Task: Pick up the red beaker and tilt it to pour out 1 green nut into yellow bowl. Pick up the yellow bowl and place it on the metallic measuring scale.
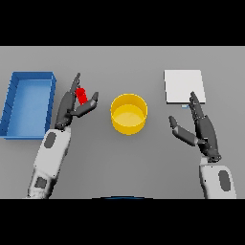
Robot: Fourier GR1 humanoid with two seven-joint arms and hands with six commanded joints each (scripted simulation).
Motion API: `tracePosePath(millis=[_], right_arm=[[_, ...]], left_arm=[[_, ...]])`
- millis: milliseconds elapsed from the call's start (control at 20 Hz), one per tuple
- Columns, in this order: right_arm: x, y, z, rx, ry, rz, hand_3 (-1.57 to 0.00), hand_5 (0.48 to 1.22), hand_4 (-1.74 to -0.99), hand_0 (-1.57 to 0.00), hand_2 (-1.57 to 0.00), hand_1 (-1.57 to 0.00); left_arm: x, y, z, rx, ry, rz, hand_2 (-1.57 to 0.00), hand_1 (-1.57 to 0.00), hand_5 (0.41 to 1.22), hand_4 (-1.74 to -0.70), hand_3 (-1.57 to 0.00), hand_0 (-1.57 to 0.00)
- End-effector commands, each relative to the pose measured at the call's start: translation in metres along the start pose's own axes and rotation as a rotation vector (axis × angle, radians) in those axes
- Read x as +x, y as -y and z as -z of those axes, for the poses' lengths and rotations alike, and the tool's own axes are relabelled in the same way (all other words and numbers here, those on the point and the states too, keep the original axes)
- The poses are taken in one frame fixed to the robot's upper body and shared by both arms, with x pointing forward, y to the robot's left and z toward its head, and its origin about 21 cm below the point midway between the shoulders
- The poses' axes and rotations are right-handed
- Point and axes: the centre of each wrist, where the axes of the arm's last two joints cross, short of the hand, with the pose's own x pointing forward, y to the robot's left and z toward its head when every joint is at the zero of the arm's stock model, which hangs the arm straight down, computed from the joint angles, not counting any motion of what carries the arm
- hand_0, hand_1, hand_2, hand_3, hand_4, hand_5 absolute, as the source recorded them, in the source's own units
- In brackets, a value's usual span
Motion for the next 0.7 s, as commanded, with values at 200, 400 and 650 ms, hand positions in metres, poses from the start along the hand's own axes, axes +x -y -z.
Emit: tracePosePath(millis=[200,400,650], right_arm=[[0.002,-0.002,-0.001,-0.004,-0.003,0.007,0.0,0.645,-1.294,0.0,0.0,0.0],[0.004,-0.004,-0.003,0.001,-0.002,0.012,0.0,0.647,-1.291,0.0,0.0,0.0],[0.0,-0.006,-0.002,-0.007,-0.014,0.009,0.0,0.648,-1.29,0.0,0.0,0.0]], left_arm=[[-0.001,0.01,0.008,0.04,0.003,-0.054,-0.32,-0.31,0.765,-1.39,-0.24,-0.34],[-0.003,0.017,0.014,0.068,0.022,-0.107,-1.05,-1.05,0.998,-1.48,-0.98,-1.07],[-0.001,0.019,0.015,0.049,0.045,-0.072,-1.4,-1.4,1.148,-1.59,-1.26,-1.41]])
